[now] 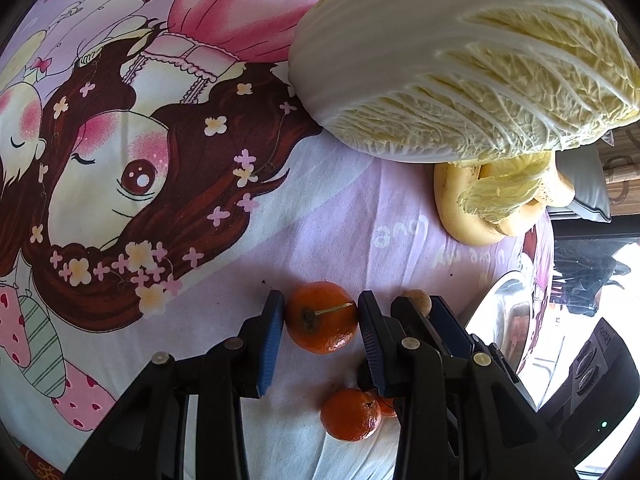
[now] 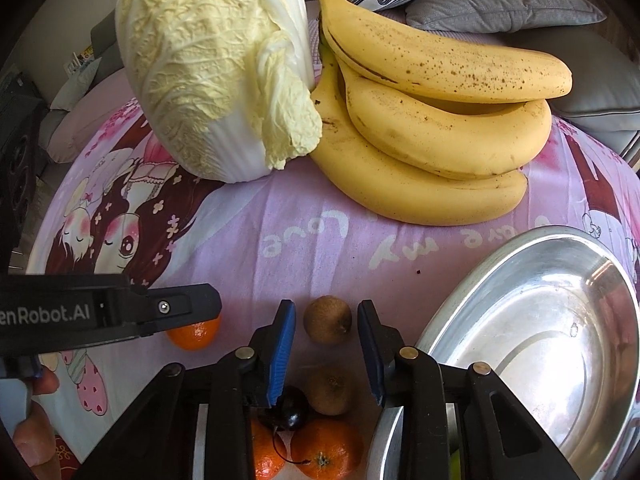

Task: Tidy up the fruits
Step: 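Lift the tangerine with the left tool while the right tool grasps a brown kiwi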

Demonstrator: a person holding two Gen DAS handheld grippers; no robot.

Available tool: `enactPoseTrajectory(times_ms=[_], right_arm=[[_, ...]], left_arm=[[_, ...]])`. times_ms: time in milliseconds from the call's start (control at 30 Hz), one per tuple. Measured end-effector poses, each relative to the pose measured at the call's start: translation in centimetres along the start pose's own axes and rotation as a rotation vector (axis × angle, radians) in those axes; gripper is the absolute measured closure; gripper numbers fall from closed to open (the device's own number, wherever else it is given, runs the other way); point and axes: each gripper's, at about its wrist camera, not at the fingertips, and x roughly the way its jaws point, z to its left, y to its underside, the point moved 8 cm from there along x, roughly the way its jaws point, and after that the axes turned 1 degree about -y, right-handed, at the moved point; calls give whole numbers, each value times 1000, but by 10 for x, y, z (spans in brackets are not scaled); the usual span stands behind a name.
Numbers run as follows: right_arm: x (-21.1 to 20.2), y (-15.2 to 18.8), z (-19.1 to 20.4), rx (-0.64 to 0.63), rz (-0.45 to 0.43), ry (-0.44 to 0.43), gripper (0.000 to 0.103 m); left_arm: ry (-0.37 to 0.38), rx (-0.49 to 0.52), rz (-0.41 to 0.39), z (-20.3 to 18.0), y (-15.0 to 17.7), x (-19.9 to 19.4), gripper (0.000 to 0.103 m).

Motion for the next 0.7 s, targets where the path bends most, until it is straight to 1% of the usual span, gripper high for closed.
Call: enactPoseTrajectory(times_ms=[233,267,700], right_arm=[[-3,0,-5,-1,-8,21,74],[-3,0,-5,3,-8,18,76],[-24,3,-19,77,-5,-44,76]], left_arm=[[-9,10,2,0,0,1,64],[-11,14,3,0,0,1,64],[-7,47,3,-12,5,1,64]])
